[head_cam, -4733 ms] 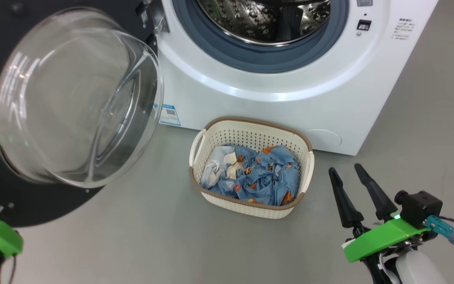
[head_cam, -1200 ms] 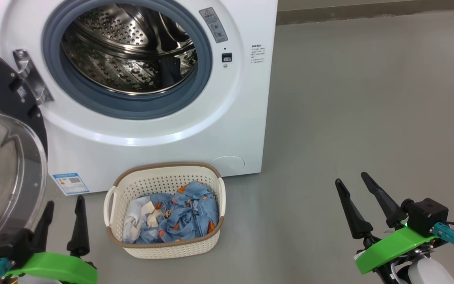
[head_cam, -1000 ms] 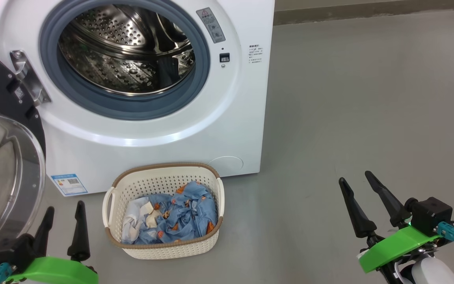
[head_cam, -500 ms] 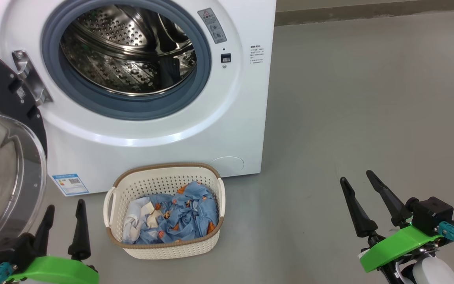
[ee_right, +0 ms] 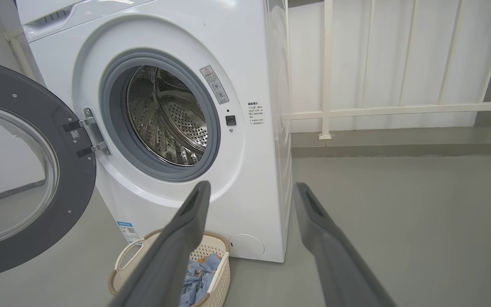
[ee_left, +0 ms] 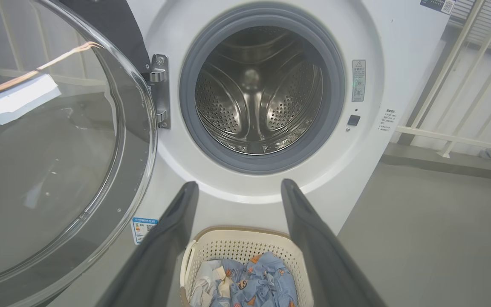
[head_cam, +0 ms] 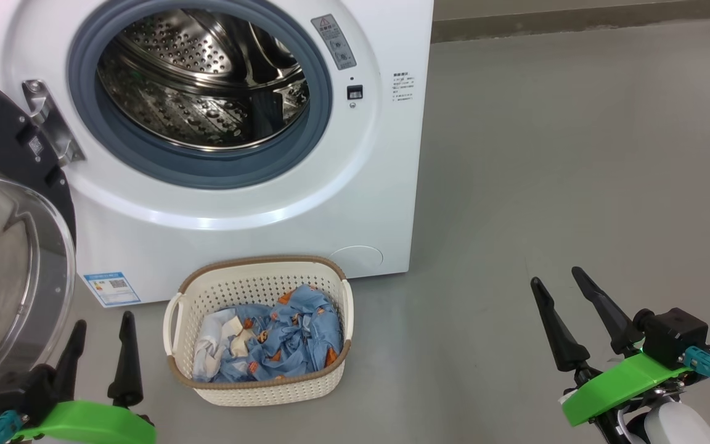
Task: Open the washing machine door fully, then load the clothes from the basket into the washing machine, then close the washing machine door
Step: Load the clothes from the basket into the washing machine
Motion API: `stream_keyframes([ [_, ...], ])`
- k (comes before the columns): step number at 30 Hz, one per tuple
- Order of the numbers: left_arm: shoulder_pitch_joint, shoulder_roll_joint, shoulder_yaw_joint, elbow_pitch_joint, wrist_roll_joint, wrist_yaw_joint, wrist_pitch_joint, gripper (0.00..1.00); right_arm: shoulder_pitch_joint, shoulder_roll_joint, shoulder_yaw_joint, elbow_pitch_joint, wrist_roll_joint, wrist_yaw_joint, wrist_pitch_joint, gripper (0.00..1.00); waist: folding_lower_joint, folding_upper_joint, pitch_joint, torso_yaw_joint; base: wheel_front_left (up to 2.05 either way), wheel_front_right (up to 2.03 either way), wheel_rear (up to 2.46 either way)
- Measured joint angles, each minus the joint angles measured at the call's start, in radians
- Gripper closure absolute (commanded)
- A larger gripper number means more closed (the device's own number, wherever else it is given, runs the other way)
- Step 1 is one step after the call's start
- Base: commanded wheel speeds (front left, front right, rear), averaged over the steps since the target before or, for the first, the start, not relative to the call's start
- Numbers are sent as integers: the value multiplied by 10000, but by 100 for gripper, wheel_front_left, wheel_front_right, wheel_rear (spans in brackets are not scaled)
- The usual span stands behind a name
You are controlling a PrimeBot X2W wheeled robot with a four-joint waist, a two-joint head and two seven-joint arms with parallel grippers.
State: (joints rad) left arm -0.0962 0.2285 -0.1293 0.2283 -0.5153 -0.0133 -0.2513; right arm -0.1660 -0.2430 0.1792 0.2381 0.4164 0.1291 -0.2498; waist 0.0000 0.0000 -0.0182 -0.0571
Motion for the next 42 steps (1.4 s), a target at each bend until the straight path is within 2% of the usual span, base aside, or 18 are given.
stream_keyframes([
  [10,0,8,-6,12,86,44,-2,0,0,23,13,2,0,0,0,0,0,0,13,18,48,-48,0],
  [27,-1,63,-4,-15,61,88,-13,0,0,75,12,-2,0,0,0,0,0,0,59,50,151,-151,0],
  [42,-2,84,-4,-36,50,88,-13,0,0,77,6,-4,0,0,0,0,0,0,81,65,20,-20,0],
])
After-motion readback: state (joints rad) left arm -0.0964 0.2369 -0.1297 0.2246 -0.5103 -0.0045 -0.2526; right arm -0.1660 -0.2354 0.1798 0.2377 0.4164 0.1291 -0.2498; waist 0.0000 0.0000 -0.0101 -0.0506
